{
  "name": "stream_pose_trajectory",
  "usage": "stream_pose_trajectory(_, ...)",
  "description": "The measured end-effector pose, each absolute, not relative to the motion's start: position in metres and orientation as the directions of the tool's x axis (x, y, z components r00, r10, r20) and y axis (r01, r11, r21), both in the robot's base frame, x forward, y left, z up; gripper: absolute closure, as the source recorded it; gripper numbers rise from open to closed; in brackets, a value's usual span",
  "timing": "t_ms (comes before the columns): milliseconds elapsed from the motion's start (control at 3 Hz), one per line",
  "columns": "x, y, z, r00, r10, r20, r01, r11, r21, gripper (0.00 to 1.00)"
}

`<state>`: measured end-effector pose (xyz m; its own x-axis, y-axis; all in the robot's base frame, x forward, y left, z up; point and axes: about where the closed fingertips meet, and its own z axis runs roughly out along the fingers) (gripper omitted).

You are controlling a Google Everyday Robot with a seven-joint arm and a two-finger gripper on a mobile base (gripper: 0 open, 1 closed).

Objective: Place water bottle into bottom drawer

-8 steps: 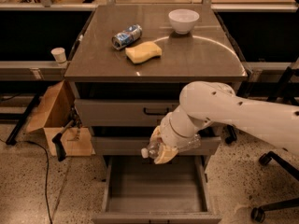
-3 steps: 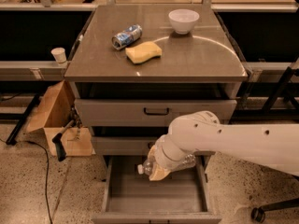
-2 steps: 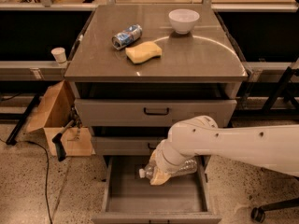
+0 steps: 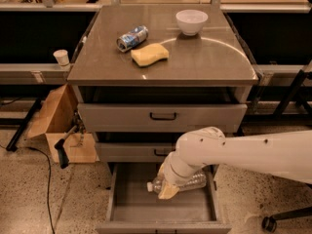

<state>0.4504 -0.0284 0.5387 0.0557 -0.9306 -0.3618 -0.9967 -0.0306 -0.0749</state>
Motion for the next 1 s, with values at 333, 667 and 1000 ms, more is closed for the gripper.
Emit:
stream_pose_trajectory(333, 0.449, -0.037, 0.526, 0.054, -0.929, -0.367, -0.998, -0.041, -0.044, 1.00)
stream_pose_trajectory(667, 0.452, -0.046, 0.513, 0.046, -0.924, -0.379, -0.999, -0.039, -0.027, 1.00)
stream_pose_trajectory(1000, 0.459, -0.045, 0.504, 0.040, -0.922, -0.384, -0.999, -0.034, -0.021, 1.00)
